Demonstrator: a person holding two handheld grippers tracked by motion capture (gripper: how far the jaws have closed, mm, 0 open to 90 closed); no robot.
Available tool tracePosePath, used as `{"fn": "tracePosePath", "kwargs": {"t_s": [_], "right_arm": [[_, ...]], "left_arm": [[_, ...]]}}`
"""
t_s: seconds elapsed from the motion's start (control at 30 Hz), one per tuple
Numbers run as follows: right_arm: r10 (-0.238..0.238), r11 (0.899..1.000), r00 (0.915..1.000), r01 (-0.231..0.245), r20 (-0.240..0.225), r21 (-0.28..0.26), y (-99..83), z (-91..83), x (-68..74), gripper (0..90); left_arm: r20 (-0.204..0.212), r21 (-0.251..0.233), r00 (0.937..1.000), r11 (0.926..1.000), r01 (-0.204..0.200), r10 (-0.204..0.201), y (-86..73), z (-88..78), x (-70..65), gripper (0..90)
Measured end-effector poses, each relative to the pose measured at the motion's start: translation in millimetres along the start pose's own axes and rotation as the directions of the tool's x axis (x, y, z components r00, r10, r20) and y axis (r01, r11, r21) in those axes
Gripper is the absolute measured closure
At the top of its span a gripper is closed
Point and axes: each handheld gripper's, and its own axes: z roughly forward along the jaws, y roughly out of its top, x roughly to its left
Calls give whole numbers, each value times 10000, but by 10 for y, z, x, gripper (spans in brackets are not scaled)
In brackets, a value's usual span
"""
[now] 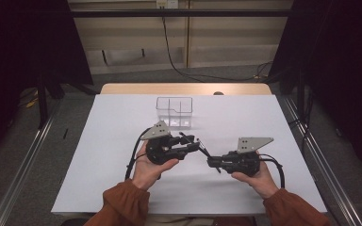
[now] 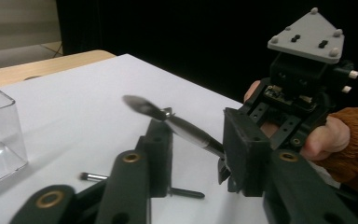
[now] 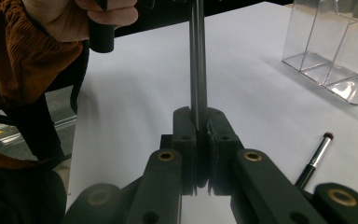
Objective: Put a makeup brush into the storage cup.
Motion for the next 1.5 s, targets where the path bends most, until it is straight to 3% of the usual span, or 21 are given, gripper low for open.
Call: {"fn": "tracePosePath", "kwargs": {"t_s": [0.2, 0.7, 0.97, 1.13, 1.5], "right_arm": [[-80, 9999, 9999, 81, -91, 80, -7, 13, 9, 843], [-366, 9987, 9991, 372, -198, 342, -16, 55, 32, 843], [-231, 9990, 9993, 242, -288, 378, -25, 72, 31, 831], [-60, 9996, 9993, 70, -382, 276, -29, 62, 13, 807], [217, 9997, 9992, -212, -341, 137, -8, 29, 5, 523]], "left_arm": [[555, -51, 9984, 9999, 140, -137, 3, -12, 5, 733], [1189, -182, 9919, 9987, 477, -452, 19, -10, 16, 777], [1713, -130, 9831, 9976, 674, -642, 45, 0, -13, 833], [1735, -93, 9836, 9986, 517, -493, 72, -4, -44, 840], [1410, -80, 9891, 9990, 436, -420, 75, -34, -24, 840]]}}
